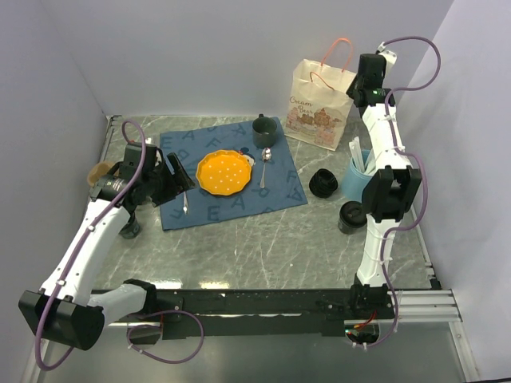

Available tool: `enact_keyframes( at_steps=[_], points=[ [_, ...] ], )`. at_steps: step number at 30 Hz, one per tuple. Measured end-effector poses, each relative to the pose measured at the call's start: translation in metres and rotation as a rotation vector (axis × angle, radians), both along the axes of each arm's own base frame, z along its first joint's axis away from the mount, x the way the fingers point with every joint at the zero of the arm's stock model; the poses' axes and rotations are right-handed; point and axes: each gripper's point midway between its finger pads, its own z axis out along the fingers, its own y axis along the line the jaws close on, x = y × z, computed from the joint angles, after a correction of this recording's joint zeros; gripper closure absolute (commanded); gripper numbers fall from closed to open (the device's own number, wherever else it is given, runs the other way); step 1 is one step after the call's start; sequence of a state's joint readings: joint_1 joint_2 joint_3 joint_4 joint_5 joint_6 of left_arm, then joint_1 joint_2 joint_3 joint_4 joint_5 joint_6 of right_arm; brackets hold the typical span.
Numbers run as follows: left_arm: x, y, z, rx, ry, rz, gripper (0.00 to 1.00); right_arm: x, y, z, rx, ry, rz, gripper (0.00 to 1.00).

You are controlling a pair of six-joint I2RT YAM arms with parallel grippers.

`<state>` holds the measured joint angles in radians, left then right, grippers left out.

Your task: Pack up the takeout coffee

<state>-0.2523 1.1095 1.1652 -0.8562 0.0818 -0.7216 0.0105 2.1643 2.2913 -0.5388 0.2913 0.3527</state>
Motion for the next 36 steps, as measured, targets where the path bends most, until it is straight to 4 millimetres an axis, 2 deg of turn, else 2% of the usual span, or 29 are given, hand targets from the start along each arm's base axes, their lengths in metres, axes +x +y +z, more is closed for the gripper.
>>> enact_keyframes(
  at_steps=[1,5,10,16,25,30,36],
  points=[
    [0.000,0.000,0.000,0.000,0.001,0.000,0.22,0.000,0.000,0.000,-0.001,0.001,0.001,0.85],
    [0.000,0.000,0.000,0.000,0.001,0.000,0.22,0.000,-0.003,0.000,-0.006,0.002,0.008,1.00],
    [0.000,0.000,0.000,0.000,0.001,0.001,0.22,0.002,-0.014,0.006,-0.011,-0.011,0.008,1.00],
    [0.004,0.001,0.006,0.005,-0.006,0.009,0.22,0.006,-0.010,0.023,0.006,-0.057,0.049,1.00],
    [0.017,0.003,0.041,0.006,-0.087,0.030,0.22,-0.004,0.013,0.050,0.054,-0.095,0.147,1.00],
    [0.018,0.005,0.043,0.013,-0.094,0.041,0.22,-0.025,0.024,0.083,0.048,-0.127,0.186,1.00],
    [0.015,0.008,0.040,0.026,-0.078,0.049,0.22,-0.070,0.052,0.149,0.036,-0.222,0.254,1.00]
  ],
)
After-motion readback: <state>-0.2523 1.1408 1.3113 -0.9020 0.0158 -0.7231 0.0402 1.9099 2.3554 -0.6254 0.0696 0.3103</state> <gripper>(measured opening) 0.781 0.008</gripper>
